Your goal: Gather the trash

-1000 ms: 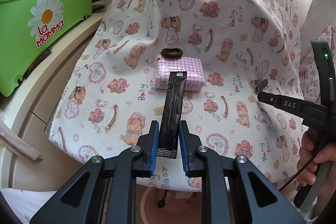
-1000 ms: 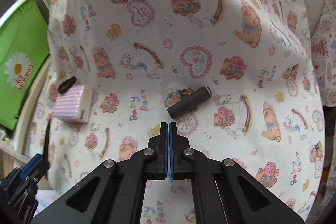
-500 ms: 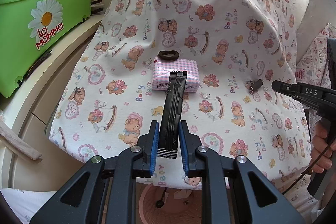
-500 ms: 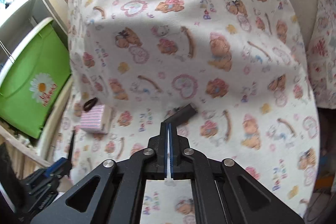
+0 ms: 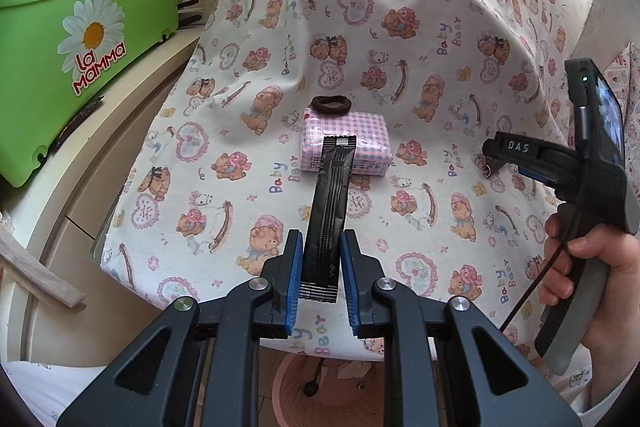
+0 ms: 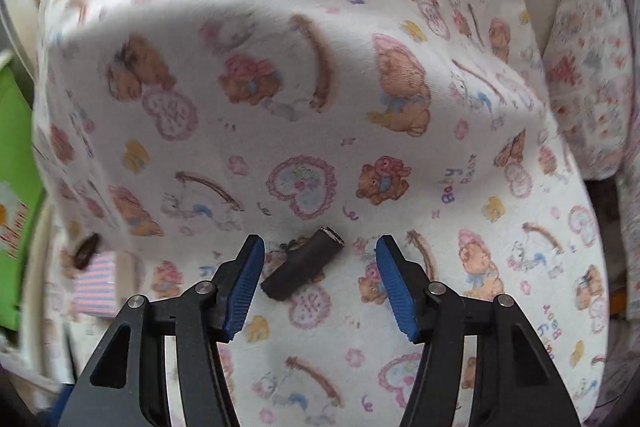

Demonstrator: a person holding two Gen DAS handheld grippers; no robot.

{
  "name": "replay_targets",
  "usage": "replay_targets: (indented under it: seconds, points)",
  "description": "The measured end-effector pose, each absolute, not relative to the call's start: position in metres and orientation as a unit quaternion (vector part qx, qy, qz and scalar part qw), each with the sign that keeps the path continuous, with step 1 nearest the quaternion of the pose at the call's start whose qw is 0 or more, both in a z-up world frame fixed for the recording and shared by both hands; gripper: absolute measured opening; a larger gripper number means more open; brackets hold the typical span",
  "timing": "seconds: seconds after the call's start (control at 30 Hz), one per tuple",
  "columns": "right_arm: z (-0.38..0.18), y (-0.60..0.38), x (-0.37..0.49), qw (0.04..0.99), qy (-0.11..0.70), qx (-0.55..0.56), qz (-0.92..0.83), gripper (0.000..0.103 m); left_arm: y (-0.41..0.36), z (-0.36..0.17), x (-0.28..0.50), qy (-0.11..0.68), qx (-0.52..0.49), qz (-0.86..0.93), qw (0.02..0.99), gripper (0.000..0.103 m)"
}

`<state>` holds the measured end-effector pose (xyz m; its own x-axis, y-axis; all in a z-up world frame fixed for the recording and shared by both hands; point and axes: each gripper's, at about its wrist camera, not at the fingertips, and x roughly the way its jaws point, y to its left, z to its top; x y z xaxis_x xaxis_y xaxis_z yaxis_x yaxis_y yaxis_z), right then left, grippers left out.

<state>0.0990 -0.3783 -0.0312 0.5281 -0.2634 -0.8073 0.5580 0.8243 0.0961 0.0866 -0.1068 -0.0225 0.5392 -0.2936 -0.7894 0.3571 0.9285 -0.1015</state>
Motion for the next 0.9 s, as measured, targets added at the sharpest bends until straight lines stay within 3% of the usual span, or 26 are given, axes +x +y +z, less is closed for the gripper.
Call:
replay_targets:
  seconds: [0.17, 0.27, 0.5, 0.63, 0.9]
  points:
    - [-0.037, -0.359, 0.108, 0.861, 0.423, 0.117, -0.256, 0.059, -0.1, -0.022, 0.091, 0.445, 0.026, -0.181, 0.877, 0.018]
    - [-0.041, -0.358, 0.109, 0.862, 0.431, 0.135, -0.23, 0.04, -0.099, -0.022, 0.091, 0.447, 0.022, -0.182, 0.876, 0.018]
    - [-0.03, -0.381, 0.086, 0.866, 0.418, 0.201, -0.186, 0.012, -0.107, -0.018, 0.083, 0.441, 0.029, -0.194, 0.876, 0.018]
    - [-0.025, -0.402, 0.069, 0.865, 0.403, 0.267, -0.135, 0.009, -0.112, -0.018, 0.079, 0.441, 0.034, -0.198, 0.875, 0.018]
    - [-0.01, -0.413, 0.043, 0.872, 0.398, 0.271, -0.085, 0.009, -0.126, -0.016, 0.068, 0.437, 0.049, -0.213, 0.873, 0.018]
